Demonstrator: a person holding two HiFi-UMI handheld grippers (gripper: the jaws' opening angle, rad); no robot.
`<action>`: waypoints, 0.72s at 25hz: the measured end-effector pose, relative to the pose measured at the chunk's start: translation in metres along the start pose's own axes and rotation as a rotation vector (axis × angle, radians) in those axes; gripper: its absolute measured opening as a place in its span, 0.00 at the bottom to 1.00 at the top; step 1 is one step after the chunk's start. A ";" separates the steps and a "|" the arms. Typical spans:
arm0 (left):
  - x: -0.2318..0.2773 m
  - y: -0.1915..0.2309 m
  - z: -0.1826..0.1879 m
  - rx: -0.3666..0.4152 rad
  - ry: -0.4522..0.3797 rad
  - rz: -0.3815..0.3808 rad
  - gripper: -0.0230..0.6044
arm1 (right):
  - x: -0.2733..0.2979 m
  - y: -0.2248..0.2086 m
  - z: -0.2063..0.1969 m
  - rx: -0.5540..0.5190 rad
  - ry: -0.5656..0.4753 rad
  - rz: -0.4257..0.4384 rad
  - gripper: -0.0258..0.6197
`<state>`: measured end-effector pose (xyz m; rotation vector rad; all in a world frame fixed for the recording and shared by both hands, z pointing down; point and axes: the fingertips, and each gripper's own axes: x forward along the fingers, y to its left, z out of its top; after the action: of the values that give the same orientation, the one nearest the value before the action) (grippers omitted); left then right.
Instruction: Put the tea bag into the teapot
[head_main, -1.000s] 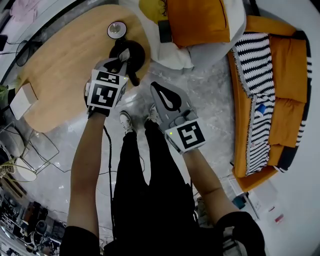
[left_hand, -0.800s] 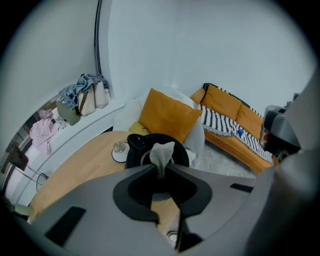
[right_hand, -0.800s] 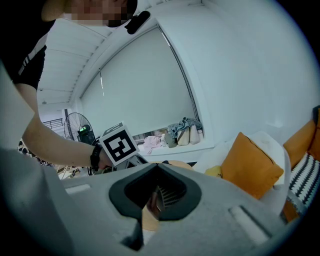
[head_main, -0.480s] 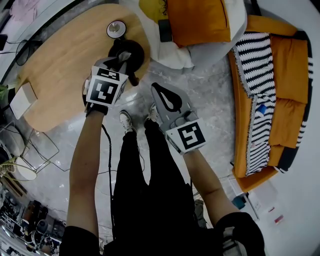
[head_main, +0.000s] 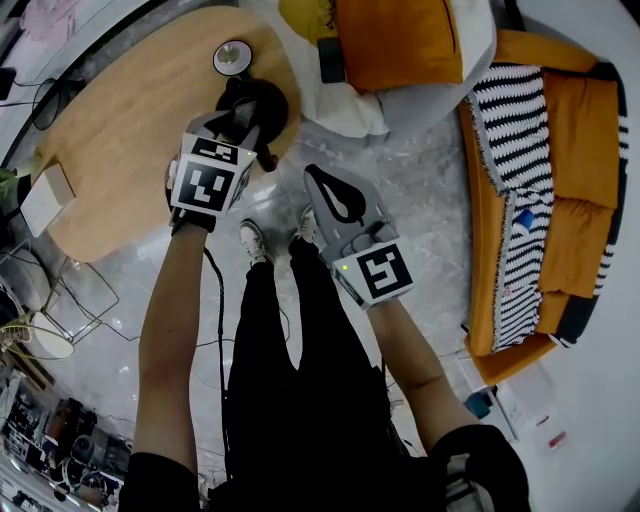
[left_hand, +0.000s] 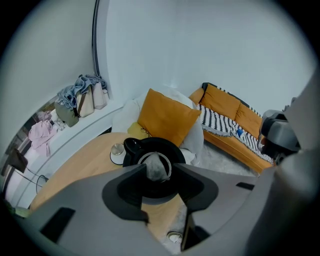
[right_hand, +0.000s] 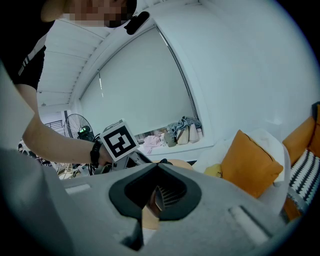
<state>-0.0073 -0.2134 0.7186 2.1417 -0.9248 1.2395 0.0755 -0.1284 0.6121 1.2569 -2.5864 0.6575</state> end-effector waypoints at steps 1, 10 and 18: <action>0.000 -0.001 0.001 0.002 -0.004 0.000 0.28 | -0.001 0.000 0.000 0.000 0.001 0.001 0.05; -0.003 -0.012 0.003 0.045 -0.039 -0.011 0.29 | -0.003 0.000 -0.003 0.004 0.002 -0.001 0.05; -0.003 -0.009 0.003 0.039 -0.040 -0.006 0.29 | -0.003 -0.001 -0.002 0.002 0.002 -0.001 0.05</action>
<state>0.0002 -0.2091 0.7141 2.2052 -0.9172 1.2261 0.0778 -0.1253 0.6133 1.2569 -2.5844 0.6615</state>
